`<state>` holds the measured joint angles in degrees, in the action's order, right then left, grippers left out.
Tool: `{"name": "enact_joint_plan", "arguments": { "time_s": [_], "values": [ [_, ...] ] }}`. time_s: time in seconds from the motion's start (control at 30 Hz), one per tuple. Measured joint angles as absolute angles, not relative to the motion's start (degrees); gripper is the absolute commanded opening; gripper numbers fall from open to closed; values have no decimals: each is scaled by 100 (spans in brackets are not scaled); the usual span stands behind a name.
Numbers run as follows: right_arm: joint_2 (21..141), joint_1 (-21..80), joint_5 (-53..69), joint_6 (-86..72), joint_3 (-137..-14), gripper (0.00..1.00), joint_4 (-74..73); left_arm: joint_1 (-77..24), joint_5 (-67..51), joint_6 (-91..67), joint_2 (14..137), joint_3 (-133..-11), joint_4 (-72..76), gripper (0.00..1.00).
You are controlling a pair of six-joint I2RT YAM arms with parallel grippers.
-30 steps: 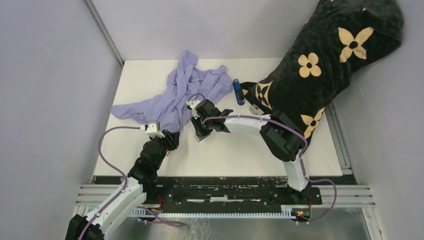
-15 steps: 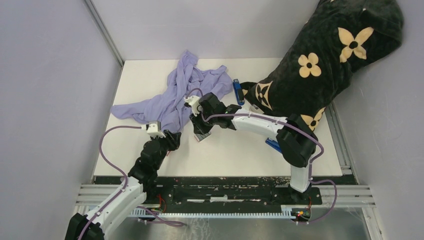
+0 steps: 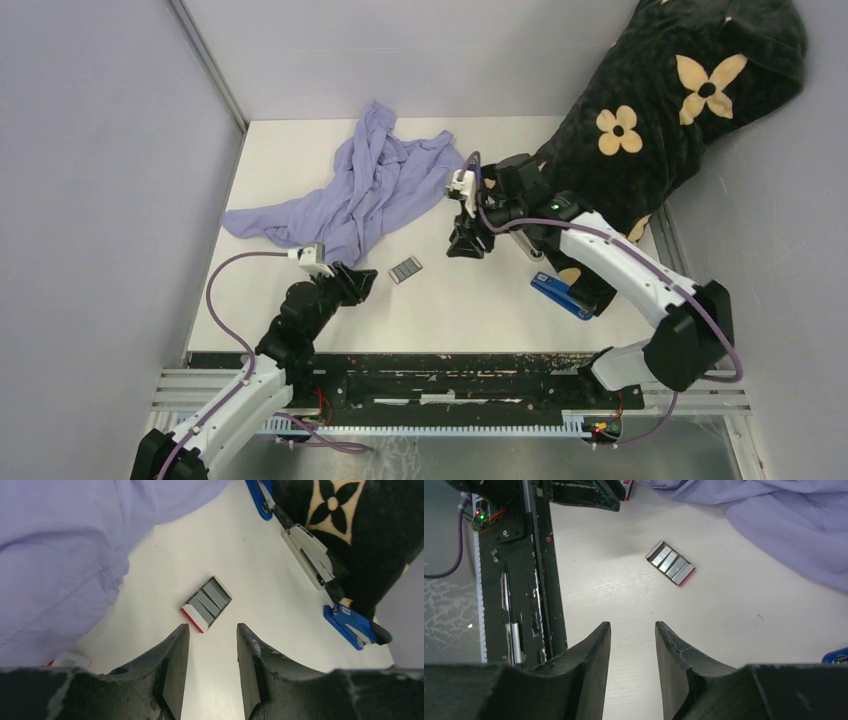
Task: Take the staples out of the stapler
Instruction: Move the staple box to the center of the board.
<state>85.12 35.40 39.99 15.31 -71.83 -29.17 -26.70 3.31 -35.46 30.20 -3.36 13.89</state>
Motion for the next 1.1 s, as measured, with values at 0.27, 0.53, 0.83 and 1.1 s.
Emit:
{"name": "enact_joint_plan", "arguments": {
  "time_s": [0.27, 0.53, 0.83, 1.1],
  "values": [
    [7234, 2633, 5052, 2130, -6571, 48, -3074, -2676, -154, -4246, 3020, -336, 1559, 47],
    [7244, 2392, 5649, 1940, -6407, 49, -2939, -3428, 263, -4480, 3743, -419, 1673, 54],
    [7660, 2394, 5789, 1684, -6403, 49, -2915, -4139, 1271, -4563, 5424, -1122, 1693, 54],
    [8073, 2394, 5782, 1531, -6405, 48, -2956, -4139, 1780, -4698, 7019, -1962, 1605, 47]
  ]
}}
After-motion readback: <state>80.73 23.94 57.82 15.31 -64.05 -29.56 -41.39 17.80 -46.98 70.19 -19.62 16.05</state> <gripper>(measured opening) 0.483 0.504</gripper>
